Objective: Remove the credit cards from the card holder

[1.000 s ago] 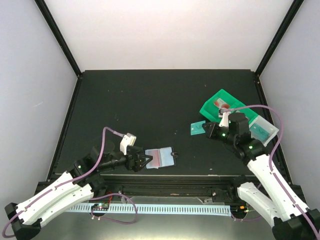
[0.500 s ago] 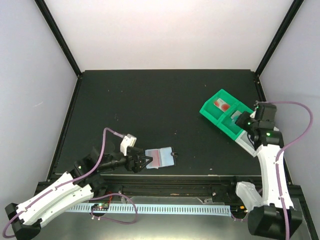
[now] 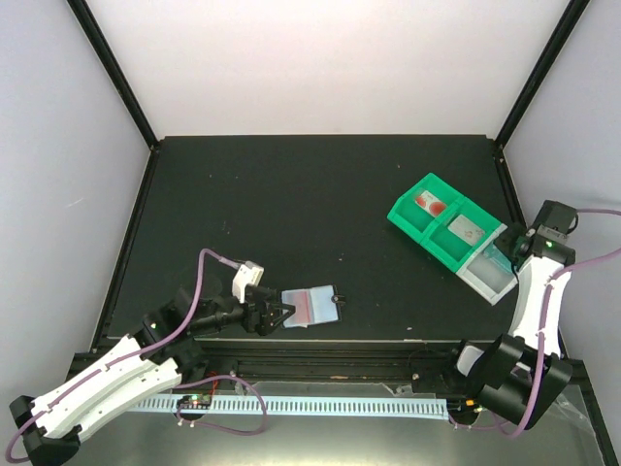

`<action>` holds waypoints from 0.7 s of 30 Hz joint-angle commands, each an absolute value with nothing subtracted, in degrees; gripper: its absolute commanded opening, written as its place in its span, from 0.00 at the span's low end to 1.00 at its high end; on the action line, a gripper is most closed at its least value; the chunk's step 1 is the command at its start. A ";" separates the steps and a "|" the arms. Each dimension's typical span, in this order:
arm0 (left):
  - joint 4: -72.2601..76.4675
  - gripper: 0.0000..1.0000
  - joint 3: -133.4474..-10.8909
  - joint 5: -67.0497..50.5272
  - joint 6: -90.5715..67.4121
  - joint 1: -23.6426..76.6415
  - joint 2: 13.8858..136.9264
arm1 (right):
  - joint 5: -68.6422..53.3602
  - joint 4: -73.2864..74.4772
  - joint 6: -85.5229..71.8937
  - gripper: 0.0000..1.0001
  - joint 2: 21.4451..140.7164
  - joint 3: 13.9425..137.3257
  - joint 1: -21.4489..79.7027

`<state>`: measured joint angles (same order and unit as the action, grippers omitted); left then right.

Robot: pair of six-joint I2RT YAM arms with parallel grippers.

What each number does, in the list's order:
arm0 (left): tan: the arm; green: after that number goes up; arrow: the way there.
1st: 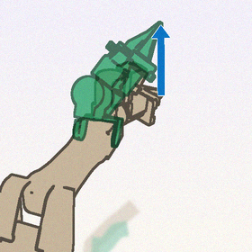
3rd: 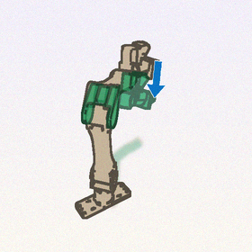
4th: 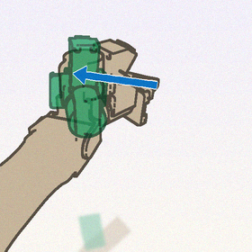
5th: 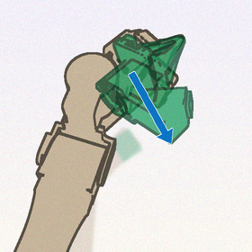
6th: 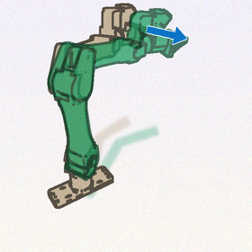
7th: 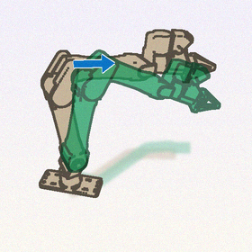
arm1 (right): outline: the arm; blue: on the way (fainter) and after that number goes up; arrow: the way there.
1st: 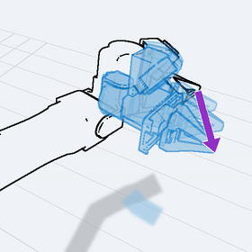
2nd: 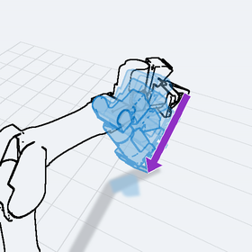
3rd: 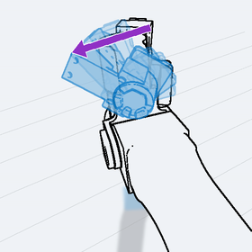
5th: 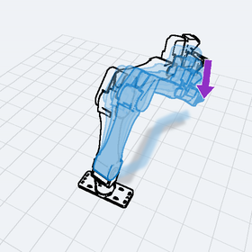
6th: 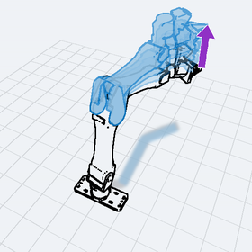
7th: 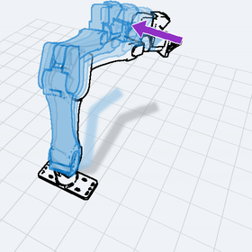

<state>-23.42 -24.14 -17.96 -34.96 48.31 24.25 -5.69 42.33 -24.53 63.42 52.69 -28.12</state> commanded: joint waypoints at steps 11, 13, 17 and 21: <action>-24.60 0.99 -26.57 -15.25 -40.75 47.95 24.42 | -4.28 33.99 -21.03 0.01 72.99 53.37 -29.80; -24.38 0.99 -26.63 -14.68 -41.65 47.90 24.54 | -7.64 33.38 -19.72 0.01 75.11 54.23 -29.84; -24.65 0.99 -26.96 -13.74 -43.10 47.90 25.38 | -13.83 31.12 -17.54 0.01 78.41 53.51 -29.84; -25.24 0.99 -27.09 -13.69 -44.72 47.90 26.18 | -14.24 29.84 -16.66 0.01 80.74 53.25 -29.85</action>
<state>-24.53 -24.29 -14.96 -42.28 48.31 25.36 -10.98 32.95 -19.03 79.26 52.40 -29.41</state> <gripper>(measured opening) 0.989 0.010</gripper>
